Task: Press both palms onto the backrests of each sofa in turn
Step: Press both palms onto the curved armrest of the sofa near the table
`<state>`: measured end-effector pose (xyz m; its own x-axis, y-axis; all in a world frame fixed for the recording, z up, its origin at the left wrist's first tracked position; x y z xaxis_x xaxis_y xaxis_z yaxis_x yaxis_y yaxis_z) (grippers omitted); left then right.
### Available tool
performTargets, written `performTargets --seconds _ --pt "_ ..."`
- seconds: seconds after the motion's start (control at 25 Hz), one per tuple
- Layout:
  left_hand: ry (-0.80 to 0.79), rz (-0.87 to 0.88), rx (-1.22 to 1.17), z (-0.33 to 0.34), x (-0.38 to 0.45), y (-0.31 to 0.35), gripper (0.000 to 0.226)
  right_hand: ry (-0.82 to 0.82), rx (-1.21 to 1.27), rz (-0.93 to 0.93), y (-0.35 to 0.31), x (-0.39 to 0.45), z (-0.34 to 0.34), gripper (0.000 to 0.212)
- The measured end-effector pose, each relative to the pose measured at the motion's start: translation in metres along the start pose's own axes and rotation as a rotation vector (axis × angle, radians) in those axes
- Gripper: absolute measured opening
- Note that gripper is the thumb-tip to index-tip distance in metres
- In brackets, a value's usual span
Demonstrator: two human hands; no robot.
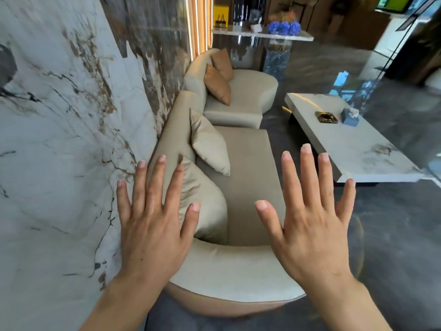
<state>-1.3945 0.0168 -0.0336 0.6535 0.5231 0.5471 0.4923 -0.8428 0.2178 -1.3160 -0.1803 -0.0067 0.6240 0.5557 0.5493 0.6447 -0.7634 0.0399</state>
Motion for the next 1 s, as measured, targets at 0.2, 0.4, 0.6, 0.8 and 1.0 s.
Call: performTargets --seconds 0.2,0.4,0.6,0.8,1.0 --pt "-0.069 0.019 0.015 0.032 -0.064 -0.010 0.063 -0.079 0.017 0.024 0.001 -0.059 0.029 0.074" --pt "-0.271 0.003 0.079 0.117 -0.154 -0.030 0.063 -0.228 0.032 0.041 0.010 -0.148 0.109 0.073" --pt "-0.489 0.026 0.093 0.253 -0.213 -0.048 0.067 -0.416 0.043 0.096 0.020 -0.219 0.239 0.074" --pt "-0.498 0.002 0.061 0.353 -0.212 -0.059 0.065 -0.473 0.095 0.112 0.027 -0.241 0.356 0.076" --pt "-0.322 0.030 0.014 0.365 -0.211 -0.064 0.053 -0.248 0.084 0.065 0.028 -0.239 0.382 0.061"
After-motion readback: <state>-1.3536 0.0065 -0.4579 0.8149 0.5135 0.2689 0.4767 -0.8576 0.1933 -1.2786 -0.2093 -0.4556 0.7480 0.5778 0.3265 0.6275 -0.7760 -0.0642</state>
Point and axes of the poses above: each hand's wrist, its own x-axis towards the middle knuckle, its own z-axis out of the palm, y = z × x, the point moved 10 cm from there along x, towards the middle knuckle, and after that the axes turned 14 degrees about -z, right-handed, at the moved point
